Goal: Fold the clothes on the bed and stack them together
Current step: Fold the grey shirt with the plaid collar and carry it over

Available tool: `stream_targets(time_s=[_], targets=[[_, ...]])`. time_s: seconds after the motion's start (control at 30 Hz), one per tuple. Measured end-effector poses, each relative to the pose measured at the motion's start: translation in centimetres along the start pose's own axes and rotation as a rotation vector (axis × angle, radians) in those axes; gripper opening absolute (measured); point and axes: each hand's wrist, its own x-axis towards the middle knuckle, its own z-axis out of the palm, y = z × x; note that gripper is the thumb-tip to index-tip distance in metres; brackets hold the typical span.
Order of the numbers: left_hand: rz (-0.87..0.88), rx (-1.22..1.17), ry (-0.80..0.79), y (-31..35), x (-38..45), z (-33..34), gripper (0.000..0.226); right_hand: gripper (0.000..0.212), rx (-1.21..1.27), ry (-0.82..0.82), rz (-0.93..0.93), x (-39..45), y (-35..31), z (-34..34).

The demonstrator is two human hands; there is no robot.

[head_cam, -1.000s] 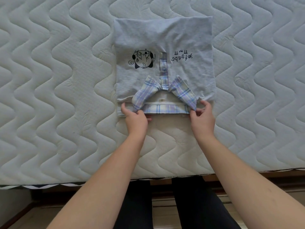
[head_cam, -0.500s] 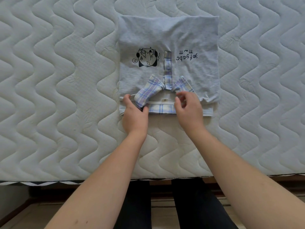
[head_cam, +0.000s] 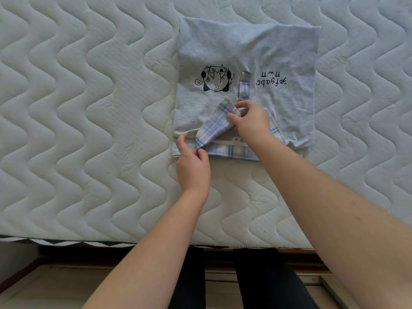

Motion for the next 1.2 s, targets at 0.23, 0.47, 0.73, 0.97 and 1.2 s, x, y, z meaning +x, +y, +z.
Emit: stream_targets(time_s=[0.23, 0.47, 0.73, 0.97, 1.2], targets=[[0.142, 0.258, -0.165, -0.7, -0.3, -1.0, 0.058, 0.019, -0.039, 0.019, -0.044, -0.7, 0.0, -0.2], [0.694, 0.327, -0.073, 1.4, 1.4, -0.3, 0.032, 0.012, -0.046, 0.393, -0.26, -2.1, 1.9, -3.8], [0.825, 0.692, -0.366, 2.1, 4.1, 3.6, 0.062, 0.039, -0.484, 0.244, -0.404, -3.6, 6.3, -2.7], [0.818, 0.829, -0.478, 0.4, 4.4, 4.2, 0.066, 0.065, -0.859, 0.042, -0.45, -4.0, 9.5, -1.3], [0.738, 0.363, -0.269, 3.9, 4.0, 3.7, 0.035, 0.032, -0.721, 0.34, -0.563, -3.6, 7.9, -2.9]])
